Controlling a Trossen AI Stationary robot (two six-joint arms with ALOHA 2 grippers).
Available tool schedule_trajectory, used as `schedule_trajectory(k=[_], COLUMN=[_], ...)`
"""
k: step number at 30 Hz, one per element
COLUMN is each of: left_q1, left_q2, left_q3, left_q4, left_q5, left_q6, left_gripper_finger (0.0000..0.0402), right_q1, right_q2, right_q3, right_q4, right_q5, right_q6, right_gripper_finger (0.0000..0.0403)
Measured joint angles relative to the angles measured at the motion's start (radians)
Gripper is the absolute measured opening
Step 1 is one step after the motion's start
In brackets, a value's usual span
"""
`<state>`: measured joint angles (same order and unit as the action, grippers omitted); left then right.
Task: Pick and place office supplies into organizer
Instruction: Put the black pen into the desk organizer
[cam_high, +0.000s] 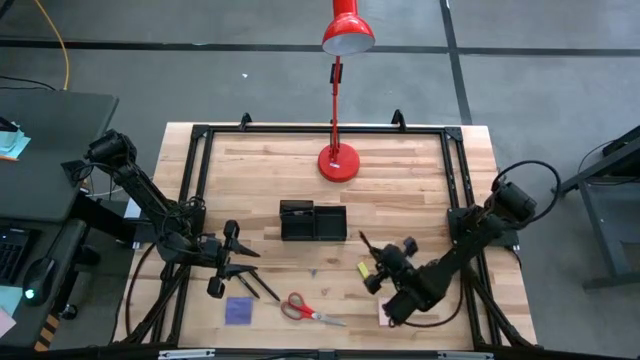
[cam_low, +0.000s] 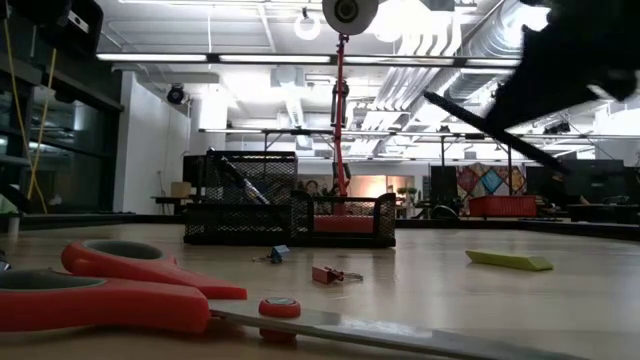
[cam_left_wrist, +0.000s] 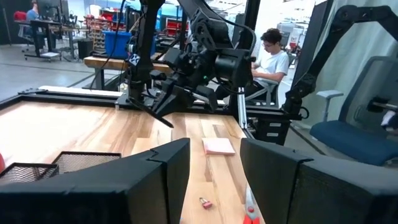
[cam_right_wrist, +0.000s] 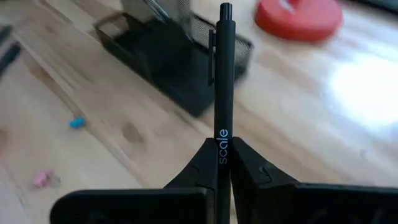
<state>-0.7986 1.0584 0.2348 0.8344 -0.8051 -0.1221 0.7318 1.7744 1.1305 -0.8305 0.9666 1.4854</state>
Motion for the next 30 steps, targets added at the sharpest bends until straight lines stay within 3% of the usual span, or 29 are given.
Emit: schedule_trajectory(k=[6, 15, 20, 24, 30], left_q1=[0.0, 0.001, 0.001, 0.014, 0.105], left_q2=[0.007, 0.006, 0.006, 0.006, 0.006], left_q3=[0.0, 0.0, 0.0, 0.0, 0.0], left_q4=[-0.01, 0.047, 0.143, 0.13, 0.081], left_q5=[0.024, 0.006, -0.062, -0.127, -0.055], left_q6=[-0.059, -0.121, -0.119, -0.084, -0.125], left_gripper_finger=[0.0136, 0.0136, 0.0136, 0.0136, 0.0136], right_q1=[-0.054, -0.122, -0.156, -0.187, -0.235], right_q2=[-0.001, -0.001, -0.001, -0.001, 0.029], right_q3=[0.0, 0.0, 0.0, 0.0, 0.0], right_q4=[0.285, 0.622, 0.78, 0.918, 1.074], right_q5=[0.101, 0.131, 0.099, 0.018, -0.094], right_q6=[-0.374, -0.829, -0.997, -1.104, -1.202], right_gripper_finger=[0.0004, 0.0005, 0.0003, 0.0004, 0.0003])
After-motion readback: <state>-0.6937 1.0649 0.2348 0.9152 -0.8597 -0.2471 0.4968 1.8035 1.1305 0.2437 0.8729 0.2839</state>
